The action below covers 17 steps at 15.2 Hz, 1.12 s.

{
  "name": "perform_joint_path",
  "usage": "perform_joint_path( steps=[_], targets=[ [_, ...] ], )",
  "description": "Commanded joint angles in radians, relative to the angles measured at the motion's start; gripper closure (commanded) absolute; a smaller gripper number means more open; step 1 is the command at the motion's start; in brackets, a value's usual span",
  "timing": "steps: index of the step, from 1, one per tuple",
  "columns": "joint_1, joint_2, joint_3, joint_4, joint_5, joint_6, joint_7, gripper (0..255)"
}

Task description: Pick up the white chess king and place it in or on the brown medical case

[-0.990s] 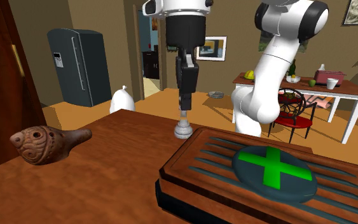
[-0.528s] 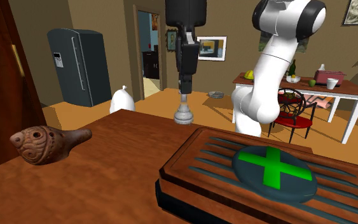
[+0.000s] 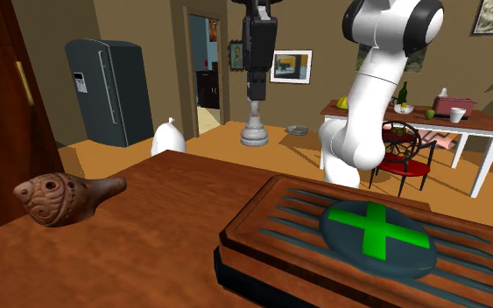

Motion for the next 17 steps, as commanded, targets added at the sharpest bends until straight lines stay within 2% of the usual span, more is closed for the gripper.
perform_joint_path(
  steps=[1,6,12,17],
  targets=[
    [-0.003,0.023,0.005,0.052,-0.009,-0.032,0.009,255],
    [-0.005,0.062,0.016,0.148,-0.025,-0.092,0.026,255],
    [0.048,0.143,0.15,0.263,-0.052,-0.122,0.218,255],
    [0.124,0.282,0.293,0.409,-0.145,-0.159,0.415,255]
  ],
)
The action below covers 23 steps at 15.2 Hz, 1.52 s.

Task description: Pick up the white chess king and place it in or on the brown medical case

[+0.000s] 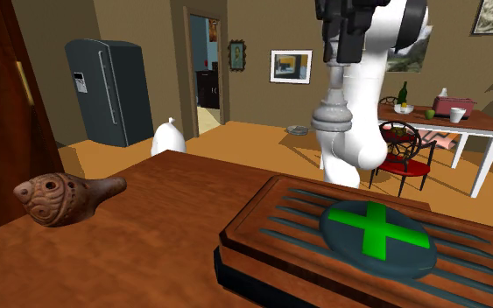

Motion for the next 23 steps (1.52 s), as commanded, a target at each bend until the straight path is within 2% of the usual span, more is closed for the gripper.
perform_joint_path(
  steps=[1,3,4,8,12,23],
  targets=[
    [0.045,0.072,0.061,0.063,-0.056,-0.012,0.091,255],
    [0.119,0.163,0.114,0.15,-0.136,-0.042,0.185,255],
    [0.178,0.225,0.142,0.213,-0.195,-0.067,0.242,255],
    [0.118,0.138,0.113,0.07,-0.114,0.022,0.198,255],
    [0.08,0.07,0.094,-0.046,-0.056,0.097,0.16,255],
    [0.05,-0.046,0.05,-0.283,0.033,0.256,0.093,255]
  ],
)
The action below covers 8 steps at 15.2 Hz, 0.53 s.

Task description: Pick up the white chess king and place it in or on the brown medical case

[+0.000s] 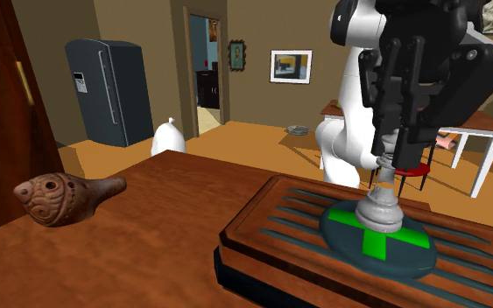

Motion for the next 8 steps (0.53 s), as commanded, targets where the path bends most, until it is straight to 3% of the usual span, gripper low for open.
perform_joint_path(
  steps=[1,7,8],
  targets=[
    [-0.001,-0.005,-0.002,-0.012,0.004,0.009,-0.003,255],
    [-0.001,-0.005,-0.002,-0.012,0.004,0.009,-0.003,255],
    [-0.001,-0.005,-0.002,-0.012,0.004,0.009,-0.003,0]
  ],
)
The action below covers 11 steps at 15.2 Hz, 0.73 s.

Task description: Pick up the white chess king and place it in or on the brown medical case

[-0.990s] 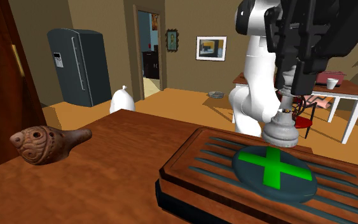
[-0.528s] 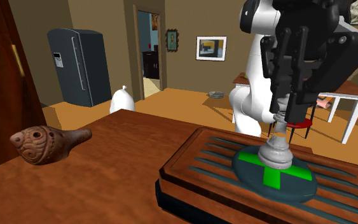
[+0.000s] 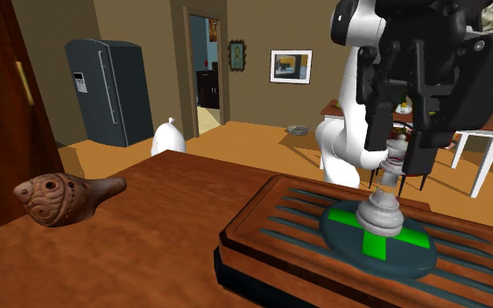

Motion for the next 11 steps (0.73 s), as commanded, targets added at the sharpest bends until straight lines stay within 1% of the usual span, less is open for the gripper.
perform_joint_path(
  steps=[1,5,9,11],
  targets=[
    [0.0,0.0,0.0,-0.002,0.0,0.0,0.0,0],
    [0.0,0.001,0.0,0.0,0.0,-0.001,0.0,0],
    [0.02,0.102,0.04,0.213,-0.077,-0.147,0.058,0],
    [0.022,0.102,0.039,0.213,-0.077,-0.147,0.058,0]
  ],
)
